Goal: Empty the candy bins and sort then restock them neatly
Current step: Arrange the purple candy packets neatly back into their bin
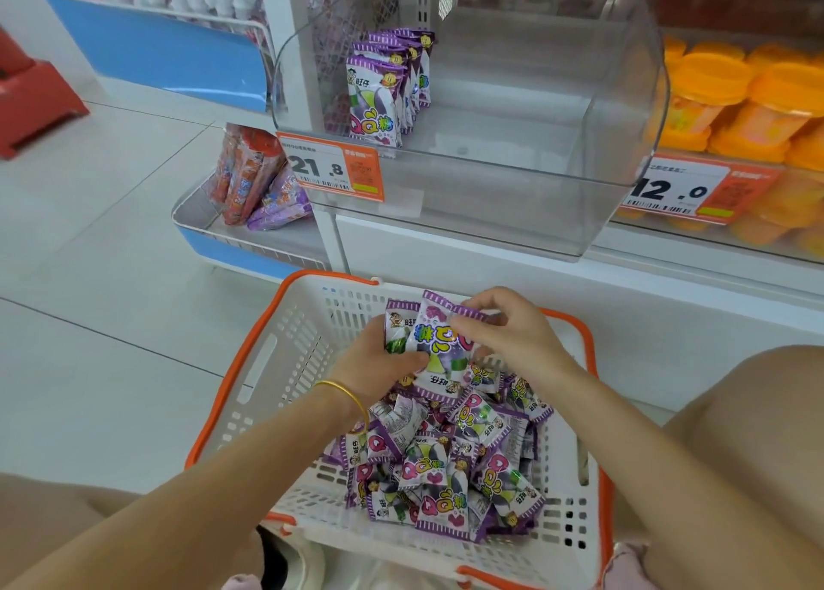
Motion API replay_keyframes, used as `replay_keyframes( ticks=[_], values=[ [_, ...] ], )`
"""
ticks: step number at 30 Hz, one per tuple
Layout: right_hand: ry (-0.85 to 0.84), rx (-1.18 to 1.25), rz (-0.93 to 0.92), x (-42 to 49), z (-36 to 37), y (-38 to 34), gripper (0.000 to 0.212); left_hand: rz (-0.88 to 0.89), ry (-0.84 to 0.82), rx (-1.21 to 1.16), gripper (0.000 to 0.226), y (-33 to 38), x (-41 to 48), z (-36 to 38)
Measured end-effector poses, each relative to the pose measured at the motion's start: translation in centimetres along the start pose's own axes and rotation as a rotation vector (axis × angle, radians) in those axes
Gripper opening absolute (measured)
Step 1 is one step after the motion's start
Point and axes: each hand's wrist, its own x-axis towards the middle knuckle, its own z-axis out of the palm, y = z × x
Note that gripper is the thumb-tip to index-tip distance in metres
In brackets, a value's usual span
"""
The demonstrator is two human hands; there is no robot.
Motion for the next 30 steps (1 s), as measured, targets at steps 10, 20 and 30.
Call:
replay_keyframes(
  ticks=[10,20,30],
  values=[
    [-0.007,0.537,0.281,0.0,0.1,0.6,0.035,-0.291,0.174,-0.652,0.035,1.7,-0.1,-0.3],
    [0.067,-0.016,-0.124,-1.7,4.1,2.5,0.027,-0.131,0.02,-0.527,0.05,1.4,-0.4,1.2],
    [0.029,-0.585,0.194,4.5,0.4,12.7,0.022,-0.239,0.199,-0.416,0.043,-0.5,1.0,-0.5]
  ],
)
